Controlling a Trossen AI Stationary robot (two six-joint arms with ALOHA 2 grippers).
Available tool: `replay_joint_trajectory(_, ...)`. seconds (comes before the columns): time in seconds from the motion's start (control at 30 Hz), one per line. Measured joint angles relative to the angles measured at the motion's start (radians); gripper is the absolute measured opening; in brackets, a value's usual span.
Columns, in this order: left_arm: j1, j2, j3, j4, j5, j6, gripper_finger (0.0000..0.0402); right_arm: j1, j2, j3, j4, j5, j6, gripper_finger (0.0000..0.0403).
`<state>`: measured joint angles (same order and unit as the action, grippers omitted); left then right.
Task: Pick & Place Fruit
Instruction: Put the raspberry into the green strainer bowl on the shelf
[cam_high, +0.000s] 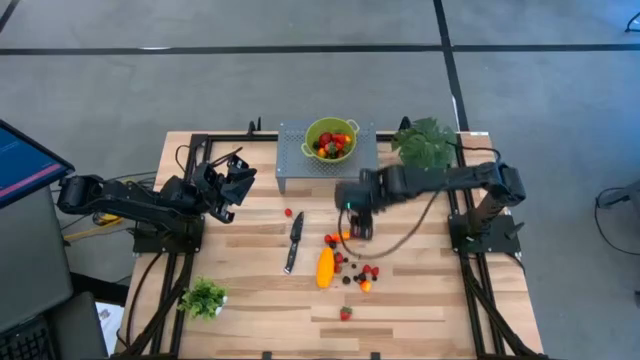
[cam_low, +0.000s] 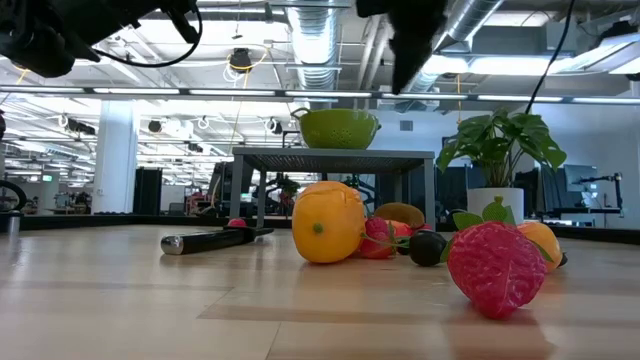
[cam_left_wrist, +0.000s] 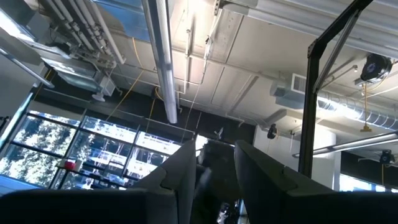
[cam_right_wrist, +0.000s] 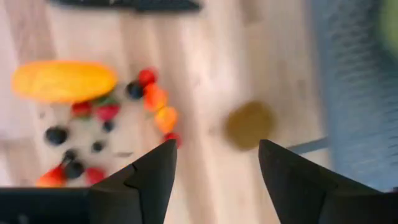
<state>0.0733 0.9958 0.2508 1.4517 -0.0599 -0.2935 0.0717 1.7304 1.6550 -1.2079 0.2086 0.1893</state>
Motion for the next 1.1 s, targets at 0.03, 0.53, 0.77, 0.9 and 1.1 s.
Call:
replay_joint_trajectory(0.03, 0.0, 0.0, 0.0, 0.0, 0.0, 0.0, 0.0106, 0.03, -0.006, -0.02, 0.002, 0.0, 0.023, 0.0215)
replay_joint_trajectory(0.53, 0.0, 0.0, 0.0, 0.0, 0.002, 0.0, 0.0106, 0.362, -0.02, -0.271, 0.199, 0.156, 0.228, 0.0181)
replay_joint_trajectory(0.77, 0.0, 0.0, 0.0, 0.0, 0.004, 0.0, 0.0106, 0.412, -0.12, -0.409, 0.206, 0.296, 0.355, 0.0174)
replay_joint_trajectory(0.9, 0.0, 0.0, 0.0, 0.0, 0.004, 0.0, 0.0106, 0.43, -0.229, -0.514, 0.304, 0.293, 0.426, 0.0171)
replay_joint_trajectory(1.1, 0.0, 0.0, 0.0, 0.0, 0.003, 0.0, 0.0106, 0.529, -0.354, -0.656, 0.451, 0.28, 0.486, 0.0171)
